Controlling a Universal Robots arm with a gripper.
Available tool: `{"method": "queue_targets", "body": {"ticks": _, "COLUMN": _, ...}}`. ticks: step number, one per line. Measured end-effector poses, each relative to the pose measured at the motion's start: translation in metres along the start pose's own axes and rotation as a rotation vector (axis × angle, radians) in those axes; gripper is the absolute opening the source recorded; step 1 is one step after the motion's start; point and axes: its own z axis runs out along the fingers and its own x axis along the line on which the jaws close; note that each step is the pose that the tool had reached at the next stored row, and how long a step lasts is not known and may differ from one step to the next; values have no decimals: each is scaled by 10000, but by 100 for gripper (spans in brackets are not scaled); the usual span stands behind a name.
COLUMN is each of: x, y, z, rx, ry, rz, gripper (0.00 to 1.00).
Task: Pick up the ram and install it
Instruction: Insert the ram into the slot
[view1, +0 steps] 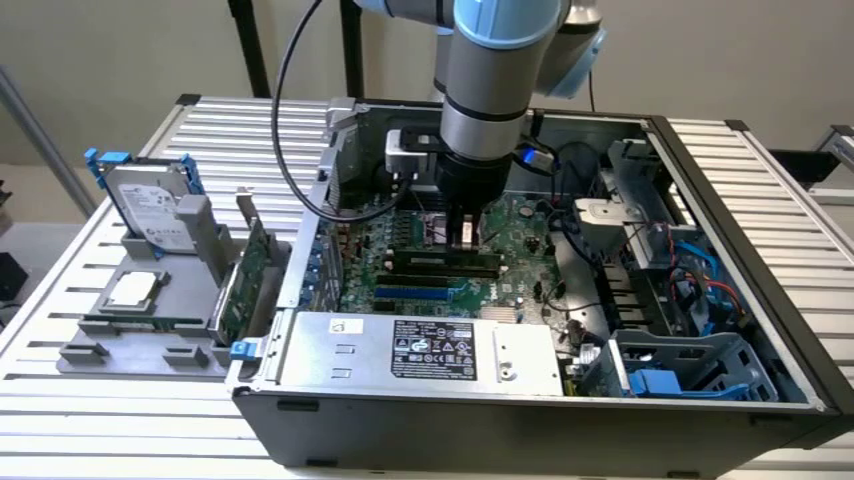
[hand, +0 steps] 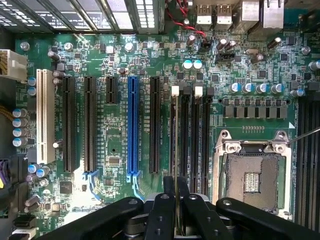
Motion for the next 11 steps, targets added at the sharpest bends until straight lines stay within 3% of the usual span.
{"method": "queue_targets", "body": {"ticks": 11, "x": 0, "y": -1, "z": 33, "rx": 0, "ry": 2, "rz": 0, "gripper": 0}}
